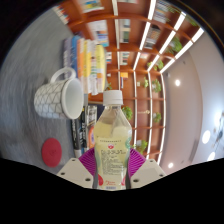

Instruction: Pour water

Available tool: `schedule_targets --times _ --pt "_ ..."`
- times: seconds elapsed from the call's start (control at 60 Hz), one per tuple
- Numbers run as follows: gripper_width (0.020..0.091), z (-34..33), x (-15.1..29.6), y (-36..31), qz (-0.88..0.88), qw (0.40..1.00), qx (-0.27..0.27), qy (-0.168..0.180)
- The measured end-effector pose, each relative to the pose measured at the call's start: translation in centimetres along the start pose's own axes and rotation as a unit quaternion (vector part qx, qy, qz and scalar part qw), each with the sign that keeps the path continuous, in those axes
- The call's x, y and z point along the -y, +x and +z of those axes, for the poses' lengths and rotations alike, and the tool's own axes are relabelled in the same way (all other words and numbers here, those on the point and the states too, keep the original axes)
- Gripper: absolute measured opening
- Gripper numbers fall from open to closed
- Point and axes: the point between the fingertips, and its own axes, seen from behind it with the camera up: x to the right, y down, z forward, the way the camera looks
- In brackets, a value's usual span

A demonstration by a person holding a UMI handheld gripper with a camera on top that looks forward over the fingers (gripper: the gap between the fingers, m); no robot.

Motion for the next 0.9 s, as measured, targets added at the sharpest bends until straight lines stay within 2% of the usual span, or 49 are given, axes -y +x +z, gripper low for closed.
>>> schedule_targets --times 0.083,0.167,0.317,0.467,0.65,0.767,0.817,0.9 --pt "0.0371 -0.6 -0.2 -1.0 0.158 0.987 0.025 -0.002" --pt "0.0371 -0.5 -1.0 -1.1 0.305 0.951 0.055 0.015" --pt "0.0371 -0.5 -1.8 -2.3 0.560 0.824 0.084 0.030" --pt "0.0370 0.7 -2.8 -4.1 0.686 0.721 0.089 0.032" --pt "0.0371 1.6 -2.0 -5.7 0.681 0.727 0.079 0.031" --pt "0.0378 2.0 -1.0 -6.2 0.696 0.712 0.086 0.044" --pt "0.0385 2.0 -1.2 -7.2 0.699 0.709 0.093 0.032" --pt "0.0381 2.3 -1.4 -7.2 0.703 0.705 0.085 0.037"
